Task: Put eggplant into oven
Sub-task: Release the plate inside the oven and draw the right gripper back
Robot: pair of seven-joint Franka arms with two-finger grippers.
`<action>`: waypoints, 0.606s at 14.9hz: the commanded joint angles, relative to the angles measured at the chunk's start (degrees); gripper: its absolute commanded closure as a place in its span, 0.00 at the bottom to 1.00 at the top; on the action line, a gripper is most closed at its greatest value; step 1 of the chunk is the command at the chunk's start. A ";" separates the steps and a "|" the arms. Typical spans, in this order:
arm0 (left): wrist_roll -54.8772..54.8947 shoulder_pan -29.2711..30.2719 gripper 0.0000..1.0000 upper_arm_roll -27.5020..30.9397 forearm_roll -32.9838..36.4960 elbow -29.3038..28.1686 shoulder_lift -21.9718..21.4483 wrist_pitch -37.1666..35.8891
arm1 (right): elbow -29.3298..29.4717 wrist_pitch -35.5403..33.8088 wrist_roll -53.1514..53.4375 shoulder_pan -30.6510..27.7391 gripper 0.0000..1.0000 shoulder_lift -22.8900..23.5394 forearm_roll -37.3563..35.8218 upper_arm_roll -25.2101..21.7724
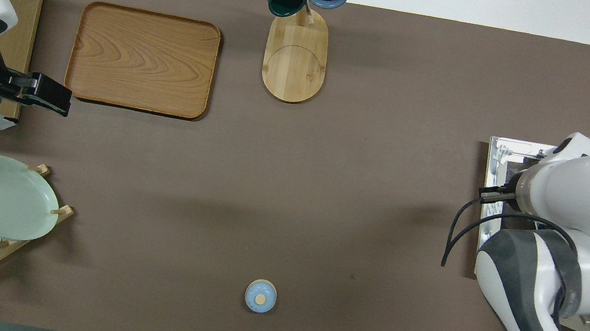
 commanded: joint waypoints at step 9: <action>0.46 1.40 0.00 -0.25 -0.04 -1.32 -1.51 0.32 | -3.29 7.44 2.47 -0.19 1.00 5.64 1.11 0.04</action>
